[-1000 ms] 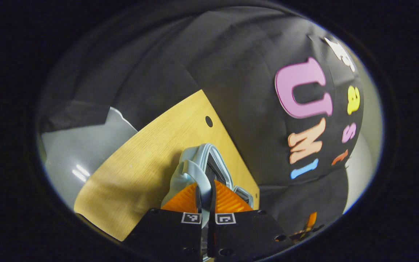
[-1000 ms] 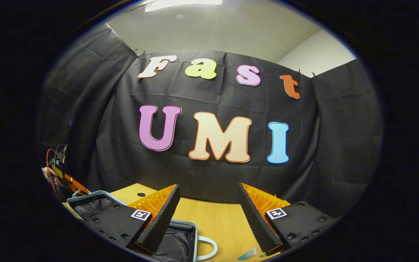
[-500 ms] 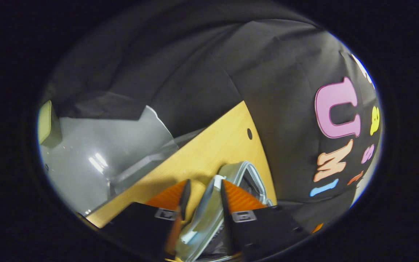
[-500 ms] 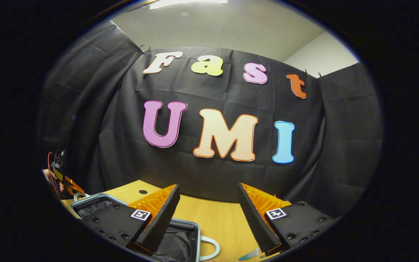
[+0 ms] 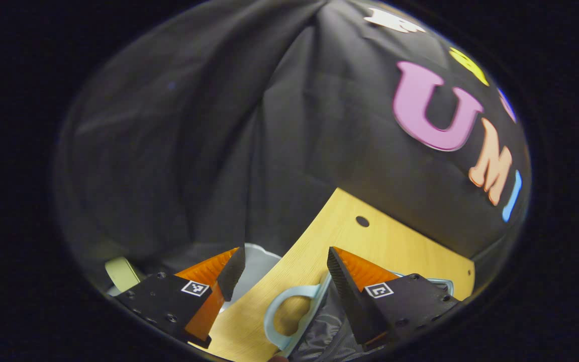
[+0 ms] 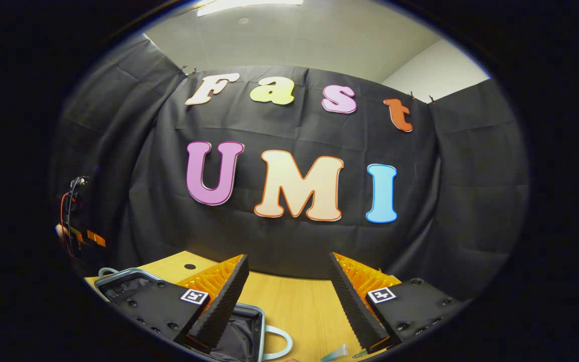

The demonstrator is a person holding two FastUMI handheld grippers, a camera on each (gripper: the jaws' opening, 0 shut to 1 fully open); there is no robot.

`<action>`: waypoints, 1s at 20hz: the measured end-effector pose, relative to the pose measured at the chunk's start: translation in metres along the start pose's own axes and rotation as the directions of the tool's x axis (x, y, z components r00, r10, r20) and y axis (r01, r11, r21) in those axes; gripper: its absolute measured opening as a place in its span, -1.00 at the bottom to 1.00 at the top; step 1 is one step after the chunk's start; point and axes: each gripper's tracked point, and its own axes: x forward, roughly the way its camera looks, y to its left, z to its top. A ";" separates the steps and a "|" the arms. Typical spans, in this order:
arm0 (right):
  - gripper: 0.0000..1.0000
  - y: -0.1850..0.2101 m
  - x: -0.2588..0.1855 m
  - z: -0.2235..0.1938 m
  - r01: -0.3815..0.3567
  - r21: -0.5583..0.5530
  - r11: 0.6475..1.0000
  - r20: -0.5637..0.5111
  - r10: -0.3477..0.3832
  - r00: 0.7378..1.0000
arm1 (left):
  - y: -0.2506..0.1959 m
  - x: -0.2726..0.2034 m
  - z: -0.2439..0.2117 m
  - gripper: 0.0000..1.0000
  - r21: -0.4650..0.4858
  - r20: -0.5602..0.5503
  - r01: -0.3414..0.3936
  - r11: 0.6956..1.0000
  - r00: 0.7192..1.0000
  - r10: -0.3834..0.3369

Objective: First open the suitcase, pack the skin care products into it, and then close the suitcase.

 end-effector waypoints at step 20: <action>0.97 -0.228 -0.023 -0.018 0.061 0.065 0.996 0.016 -0.062 0.998 | -0.364 -0.184 -0.023 0.91 0.229 0.257 0.289 0.929 0.903 -0.344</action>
